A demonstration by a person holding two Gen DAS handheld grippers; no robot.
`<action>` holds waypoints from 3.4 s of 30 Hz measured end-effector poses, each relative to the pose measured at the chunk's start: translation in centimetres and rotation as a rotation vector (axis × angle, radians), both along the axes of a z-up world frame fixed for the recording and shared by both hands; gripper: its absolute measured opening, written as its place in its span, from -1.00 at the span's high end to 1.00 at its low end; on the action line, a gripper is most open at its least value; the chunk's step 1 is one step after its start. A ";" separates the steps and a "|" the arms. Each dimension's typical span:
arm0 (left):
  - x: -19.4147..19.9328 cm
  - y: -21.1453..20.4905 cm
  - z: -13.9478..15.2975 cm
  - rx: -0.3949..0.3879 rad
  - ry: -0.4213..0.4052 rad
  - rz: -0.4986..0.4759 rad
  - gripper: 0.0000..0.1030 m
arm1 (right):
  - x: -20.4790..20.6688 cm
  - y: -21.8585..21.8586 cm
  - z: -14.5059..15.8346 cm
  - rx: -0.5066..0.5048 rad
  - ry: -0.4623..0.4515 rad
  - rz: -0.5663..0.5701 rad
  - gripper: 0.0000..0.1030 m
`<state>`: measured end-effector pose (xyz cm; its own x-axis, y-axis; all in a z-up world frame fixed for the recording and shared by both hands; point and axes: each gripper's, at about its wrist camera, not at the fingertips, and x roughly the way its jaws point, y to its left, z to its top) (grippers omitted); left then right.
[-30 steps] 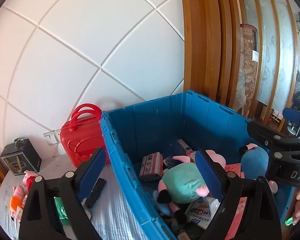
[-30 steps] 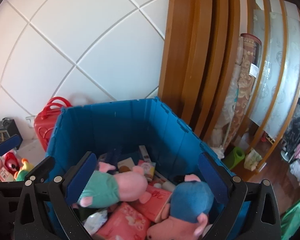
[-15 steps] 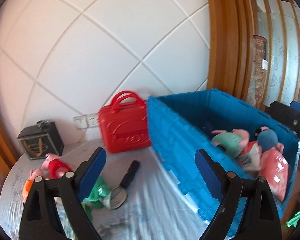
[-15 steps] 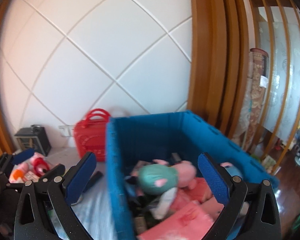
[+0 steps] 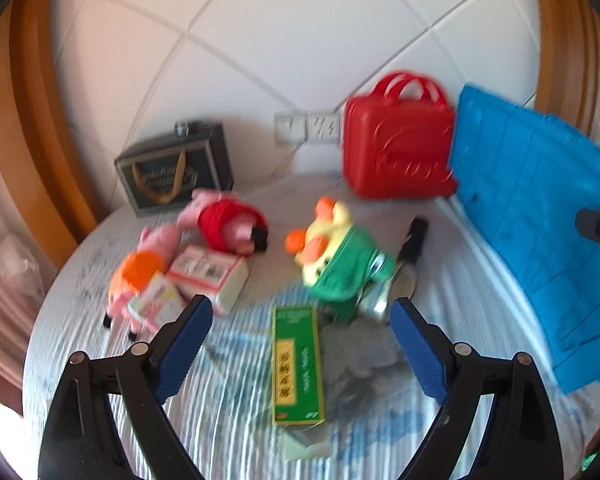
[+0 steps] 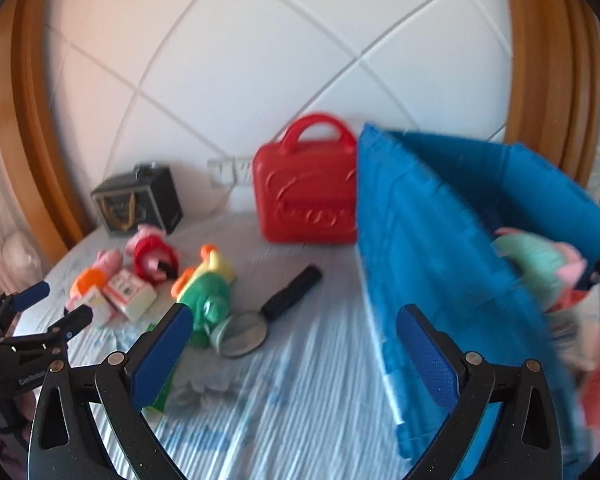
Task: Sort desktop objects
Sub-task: 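Move both grippers back toward the items on the bed, then grasp the green syrup box with the left gripper while the right approaches the tape roll, then grasp the clear tape roll with the right gripper while the left holds the green box, then carry the green box and tape roll into the crate and open both grippers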
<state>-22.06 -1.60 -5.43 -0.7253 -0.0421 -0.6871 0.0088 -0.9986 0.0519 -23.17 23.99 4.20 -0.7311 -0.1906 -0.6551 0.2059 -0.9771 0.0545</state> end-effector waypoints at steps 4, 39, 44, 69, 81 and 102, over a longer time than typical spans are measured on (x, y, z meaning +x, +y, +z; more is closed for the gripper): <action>-1.0 -2.0 -5.0 0.019 -0.123 0.051 -0.77 | -2.4 -2.0 -5.0 0.008 -0.128 0.029 -1.00; -10.2 -4.9 -17.1 0.084 -0.359 0.132 -0.02 | -15.9 -8.1 -20.6 -0.047 -0.483 0.111 -0.99; -9.9 -4.9 -17.1 0.097 -0.357 0.135 -0.02 | -16.2 -10.9 -21.8 -0.038 -0.513 0.195 -0.36; -8.4 -4.7 -16.1 0.158 -0.348 0.116 -0.02 | -15.6 -8.6 -19.6 0.139 -0.487 0.124 -0.89; -11.3 -3.2 -17.3 0.127 -0.367 0.119 -0.02 | -17.2 -8.6 -23.6 0.003 -0.541 0.082 -0.87; -5.7 0.2 -9.9 0.062 -0.221 0.047 -0.02 | -10.3 -10.7 -16.6 0.057 -0.345 0.139 -0.22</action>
<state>-27.79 -1.42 -15.29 -0.5550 -0.0249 -0.8315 0.0507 -0.9987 -0.0039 -33.45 13.29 -12.35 -0.4356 -0.2286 -0.8706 0.3159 -0.9445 0.0900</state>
